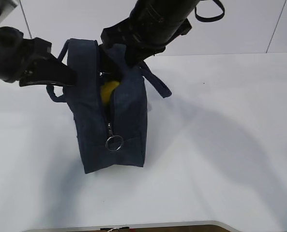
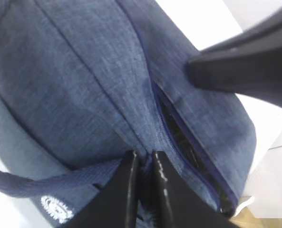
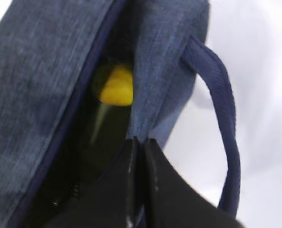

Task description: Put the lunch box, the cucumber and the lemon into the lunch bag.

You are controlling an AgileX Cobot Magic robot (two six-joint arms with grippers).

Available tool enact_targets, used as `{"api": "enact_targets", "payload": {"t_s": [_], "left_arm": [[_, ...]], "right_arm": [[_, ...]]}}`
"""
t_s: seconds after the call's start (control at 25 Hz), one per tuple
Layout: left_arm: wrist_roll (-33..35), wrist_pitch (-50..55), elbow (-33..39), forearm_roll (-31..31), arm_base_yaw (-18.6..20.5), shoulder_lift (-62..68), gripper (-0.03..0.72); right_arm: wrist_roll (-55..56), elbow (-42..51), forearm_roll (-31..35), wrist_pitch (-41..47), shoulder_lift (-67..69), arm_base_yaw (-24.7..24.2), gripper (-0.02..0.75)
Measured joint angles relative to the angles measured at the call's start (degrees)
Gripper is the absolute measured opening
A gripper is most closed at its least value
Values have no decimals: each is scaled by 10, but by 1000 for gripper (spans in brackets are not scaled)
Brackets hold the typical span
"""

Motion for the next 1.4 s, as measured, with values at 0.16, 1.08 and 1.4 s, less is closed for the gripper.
{"api": "enact_targets", "payload": {"t_s": [0.16,1.08,1.4], "left_arm": [[0,-8,-27,-1,-27,22,11],[20,-49,-112,-9,-106,113,11],[20,-66,-118,-23,-108,138,11]], "right_arm": [[21,1,-33,22,-6,0,8],[80,168,-74,-121,-102,-43,8],[78,203,-71,-167,-105,-71,8]]}}
